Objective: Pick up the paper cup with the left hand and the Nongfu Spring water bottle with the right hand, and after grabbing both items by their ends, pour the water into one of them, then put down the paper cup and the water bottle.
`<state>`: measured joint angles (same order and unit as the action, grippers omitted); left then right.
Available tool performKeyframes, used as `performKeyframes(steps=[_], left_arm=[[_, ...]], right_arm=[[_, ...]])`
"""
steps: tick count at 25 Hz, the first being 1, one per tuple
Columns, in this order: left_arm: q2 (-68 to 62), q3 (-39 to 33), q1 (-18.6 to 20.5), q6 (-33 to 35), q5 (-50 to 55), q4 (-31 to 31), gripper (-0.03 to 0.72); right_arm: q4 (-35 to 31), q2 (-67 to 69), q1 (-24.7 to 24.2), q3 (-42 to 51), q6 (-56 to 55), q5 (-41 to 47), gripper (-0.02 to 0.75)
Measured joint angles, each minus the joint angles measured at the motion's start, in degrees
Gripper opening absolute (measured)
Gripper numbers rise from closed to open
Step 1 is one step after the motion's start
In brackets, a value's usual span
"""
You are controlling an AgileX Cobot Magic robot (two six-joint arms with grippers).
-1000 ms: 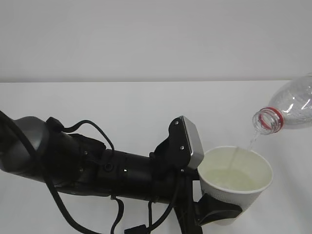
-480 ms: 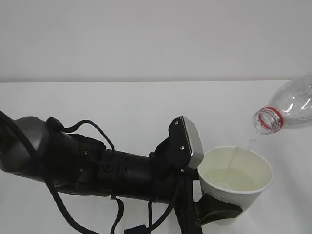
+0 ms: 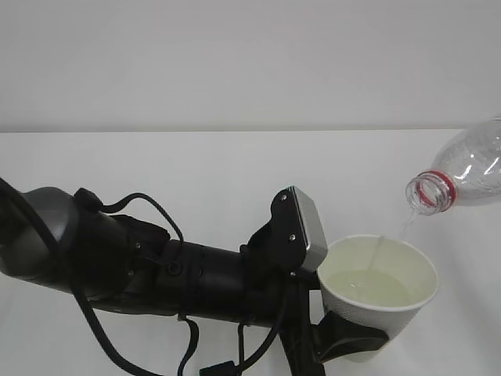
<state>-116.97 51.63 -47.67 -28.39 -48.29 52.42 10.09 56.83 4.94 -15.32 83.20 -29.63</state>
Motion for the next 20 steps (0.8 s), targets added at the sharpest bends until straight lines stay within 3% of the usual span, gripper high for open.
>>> performKeyframes(steps=[20], left_arm=[[0.0,0.0,0.0,0.0,0.0,0.0,0.490]], right_arm=[[-0.1,0.0,0.0,0.0,0.0,0.0,0.486]])
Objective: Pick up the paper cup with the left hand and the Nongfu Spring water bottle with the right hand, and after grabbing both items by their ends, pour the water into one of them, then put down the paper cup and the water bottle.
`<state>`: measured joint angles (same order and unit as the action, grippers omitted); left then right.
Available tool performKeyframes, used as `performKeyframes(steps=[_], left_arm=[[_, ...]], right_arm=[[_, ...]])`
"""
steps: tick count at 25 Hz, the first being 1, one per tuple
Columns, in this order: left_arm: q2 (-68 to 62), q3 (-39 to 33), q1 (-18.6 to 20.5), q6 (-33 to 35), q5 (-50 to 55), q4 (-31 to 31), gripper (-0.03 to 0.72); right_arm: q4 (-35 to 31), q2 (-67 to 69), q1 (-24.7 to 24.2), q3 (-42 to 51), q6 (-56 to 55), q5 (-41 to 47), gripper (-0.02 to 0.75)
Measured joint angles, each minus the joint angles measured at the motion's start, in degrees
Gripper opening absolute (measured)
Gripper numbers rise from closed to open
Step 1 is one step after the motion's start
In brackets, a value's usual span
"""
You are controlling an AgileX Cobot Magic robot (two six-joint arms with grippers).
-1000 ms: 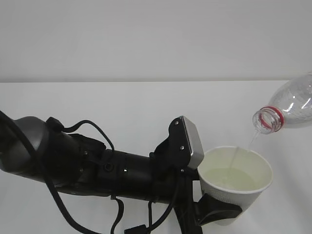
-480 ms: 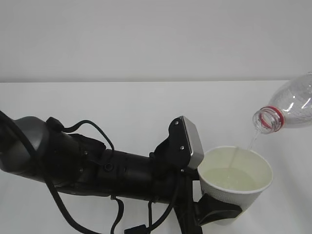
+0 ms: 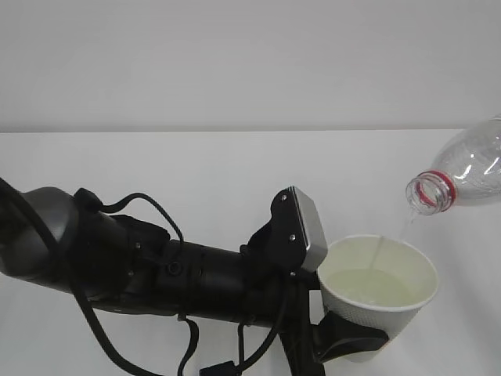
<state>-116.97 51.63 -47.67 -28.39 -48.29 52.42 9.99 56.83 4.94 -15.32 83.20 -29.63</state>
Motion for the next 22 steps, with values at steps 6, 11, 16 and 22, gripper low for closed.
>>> performKeyframes(steps=[6,11,16,22], left_arm=[[0.0,0.0,0.0,0.0,0.0,0.0,0.490],[0.0,0.0,0.0,0.0,0.0,0.0,0.490],[0.0,0.0,0.0,0.0,0.0,0.0,0.490],[0.0,0.0,0.0,0.0,0.0,0.0,0.490]], right_arm=[[0.0,0.0,0.0,0.0,0.0,-0.1,0.486],[0.0,0.0,0.0,0.0,0.0,-0.1,0.486],[0.0,0.0,0.0,0.0,0.1,-0.1,0.486],[0.0,0.0,0.0,0.0,0.1,-0.1,0.486]])
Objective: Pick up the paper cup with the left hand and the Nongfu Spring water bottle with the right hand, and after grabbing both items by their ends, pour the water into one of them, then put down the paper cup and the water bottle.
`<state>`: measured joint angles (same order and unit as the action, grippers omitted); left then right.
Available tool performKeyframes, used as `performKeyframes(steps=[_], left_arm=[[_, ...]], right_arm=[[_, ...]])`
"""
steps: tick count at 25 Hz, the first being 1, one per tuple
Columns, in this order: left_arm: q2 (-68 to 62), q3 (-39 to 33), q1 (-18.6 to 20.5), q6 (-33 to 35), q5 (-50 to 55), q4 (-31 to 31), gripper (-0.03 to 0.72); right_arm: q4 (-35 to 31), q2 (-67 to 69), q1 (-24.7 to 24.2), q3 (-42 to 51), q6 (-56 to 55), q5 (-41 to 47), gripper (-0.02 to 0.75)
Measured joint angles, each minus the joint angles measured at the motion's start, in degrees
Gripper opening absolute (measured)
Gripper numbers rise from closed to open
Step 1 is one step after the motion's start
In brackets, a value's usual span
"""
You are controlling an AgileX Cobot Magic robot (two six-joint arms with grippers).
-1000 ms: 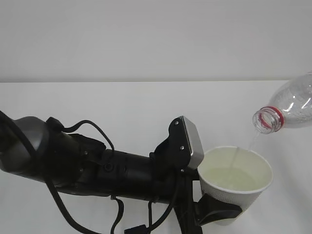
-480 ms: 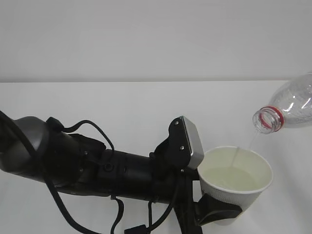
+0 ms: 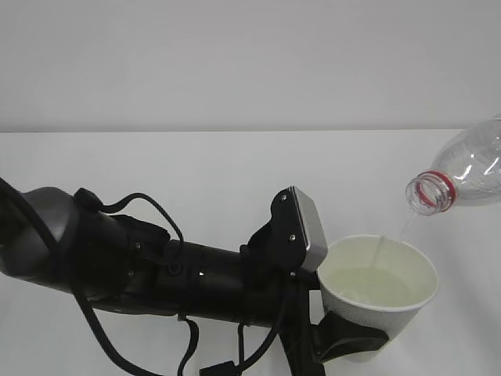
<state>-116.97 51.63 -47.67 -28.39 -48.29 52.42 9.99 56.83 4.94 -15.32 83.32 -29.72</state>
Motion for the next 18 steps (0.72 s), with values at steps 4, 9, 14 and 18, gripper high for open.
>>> performKeyframes(steps=[4,9,14,18], left_arm=[[0.0,0.0,0.0,0.0,0.0,0.0,0.490],[0.0,0.0,0.0,0.0,0.0,0.0,0.490],[0.0,0.0,0.0,0.0,0.0,-0.3,0.490],[0.0,0.0,0.0,0.0,0.0,-2.1,0.489]], right_arm=[[0.0,0.0,0.0,0.0,0.0,0.0,0.486],[-0.1,0.0,0.0,0.0,-0.1,0.0,0.486],[-0.5,0.0,0.0,0.0,-1.7,-0.1,0.486],[-0.5,0.0,0.0,0.0,-3.4,-0.1,0.486]])
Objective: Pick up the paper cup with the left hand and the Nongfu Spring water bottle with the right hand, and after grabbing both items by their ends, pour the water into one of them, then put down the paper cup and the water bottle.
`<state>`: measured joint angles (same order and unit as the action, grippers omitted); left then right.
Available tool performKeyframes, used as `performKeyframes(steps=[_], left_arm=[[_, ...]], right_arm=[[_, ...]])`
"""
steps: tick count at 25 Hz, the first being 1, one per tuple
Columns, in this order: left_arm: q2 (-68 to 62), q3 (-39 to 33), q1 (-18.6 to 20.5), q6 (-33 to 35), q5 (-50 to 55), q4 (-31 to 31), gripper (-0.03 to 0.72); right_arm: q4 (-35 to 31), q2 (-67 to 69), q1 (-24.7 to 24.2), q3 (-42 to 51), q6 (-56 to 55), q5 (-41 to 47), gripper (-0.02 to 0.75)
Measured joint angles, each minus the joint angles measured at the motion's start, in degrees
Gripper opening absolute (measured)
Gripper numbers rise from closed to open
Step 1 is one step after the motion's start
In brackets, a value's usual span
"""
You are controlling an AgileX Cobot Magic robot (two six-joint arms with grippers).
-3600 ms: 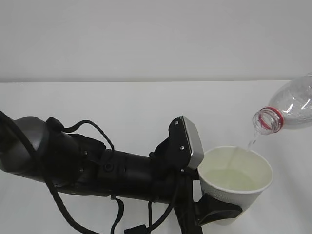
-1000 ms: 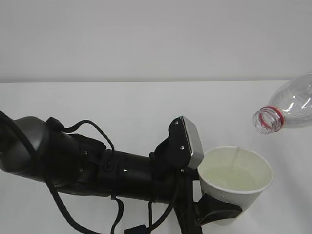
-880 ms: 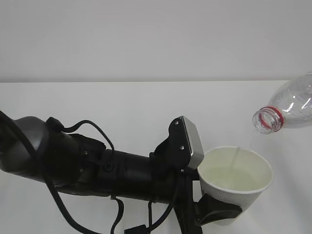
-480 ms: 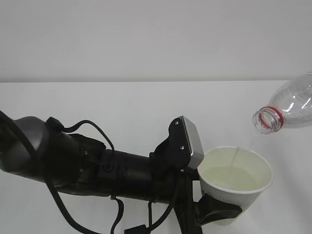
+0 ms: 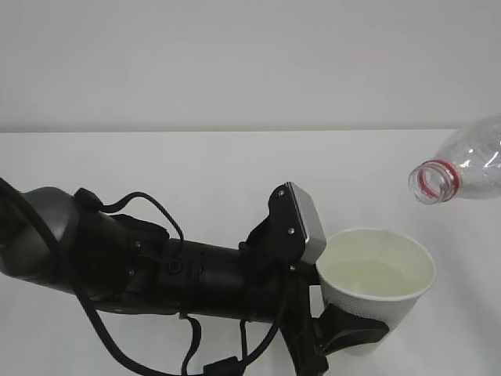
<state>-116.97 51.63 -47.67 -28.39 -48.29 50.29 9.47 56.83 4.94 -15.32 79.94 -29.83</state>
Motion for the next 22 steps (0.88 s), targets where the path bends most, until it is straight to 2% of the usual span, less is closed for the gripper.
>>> performKeyframes(steps=[22], left_arm=[[0.0,0.0,0.0,0.0,0.0,-0.5,0.489]], right_arm=[[-0.2,0.0,0.0,0.0,-22.9,0.1,0.486]])
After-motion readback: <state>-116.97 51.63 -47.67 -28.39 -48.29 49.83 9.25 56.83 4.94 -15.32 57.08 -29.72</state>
